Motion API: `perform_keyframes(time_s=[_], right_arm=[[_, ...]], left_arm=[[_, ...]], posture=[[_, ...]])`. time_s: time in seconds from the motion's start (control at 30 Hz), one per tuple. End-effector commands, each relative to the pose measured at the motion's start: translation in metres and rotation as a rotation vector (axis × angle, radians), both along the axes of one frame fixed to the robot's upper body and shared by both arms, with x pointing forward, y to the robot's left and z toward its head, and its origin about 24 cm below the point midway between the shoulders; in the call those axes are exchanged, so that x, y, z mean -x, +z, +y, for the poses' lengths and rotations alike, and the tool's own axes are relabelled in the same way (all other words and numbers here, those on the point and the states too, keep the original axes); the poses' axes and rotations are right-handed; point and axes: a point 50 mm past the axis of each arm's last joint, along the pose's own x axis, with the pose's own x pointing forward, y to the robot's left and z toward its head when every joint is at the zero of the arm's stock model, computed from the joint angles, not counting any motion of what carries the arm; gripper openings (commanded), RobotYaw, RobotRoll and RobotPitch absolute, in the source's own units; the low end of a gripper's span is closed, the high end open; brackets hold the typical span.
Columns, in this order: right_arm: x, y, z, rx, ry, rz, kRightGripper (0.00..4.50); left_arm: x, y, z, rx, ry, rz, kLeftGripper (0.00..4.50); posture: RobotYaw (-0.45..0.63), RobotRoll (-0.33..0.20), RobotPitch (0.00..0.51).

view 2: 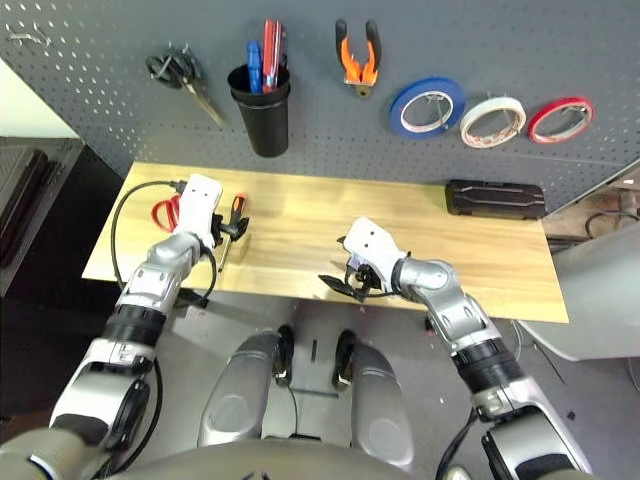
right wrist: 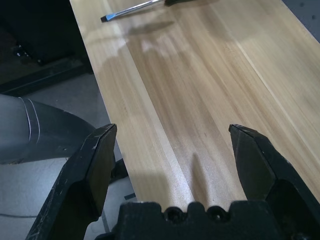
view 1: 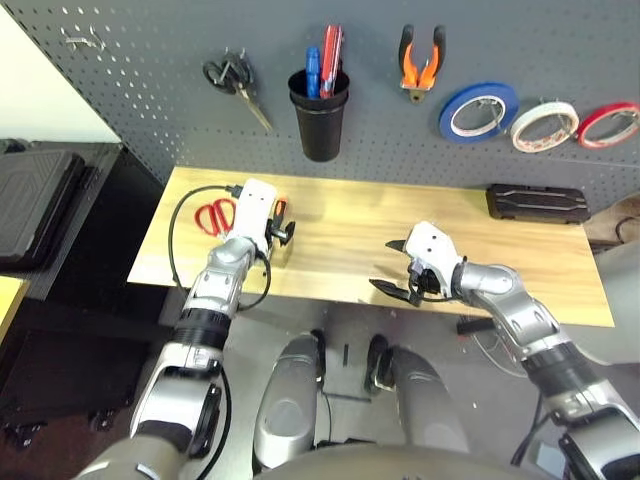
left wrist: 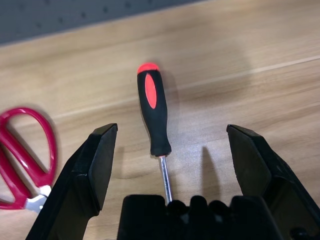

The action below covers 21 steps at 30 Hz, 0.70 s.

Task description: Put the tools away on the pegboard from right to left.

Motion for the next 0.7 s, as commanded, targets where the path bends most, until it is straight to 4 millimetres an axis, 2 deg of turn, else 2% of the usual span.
perform_keyframes(time_s=[0.03, 0.2, 0.7], right_arm=[[0.004, -0.003, -0.001, 0.015, 0.011, 0.016, 4.46], [0.003, -0.002, 0.001, 0.019, 0.015, 0.011, 4.46], [0.021, -0.004, 0.011, 0.028, 0.066, 0.002, 4.46]], left_arm=[[0.001, -0.014, 0.002, -0.015, 0.034, 0.070, 4.50], [-0.005, -0.018, 0.002, -0.015, 0.063, 0.116, 4.50], [-0.017, -0.023, 0.000, -0.018, 0.102, 0.189, 4.50]], posture=[[0.22, 0.000, 0.300], [0.21, 0.000, 0.318], [0.14, 0.000, 0.356]])
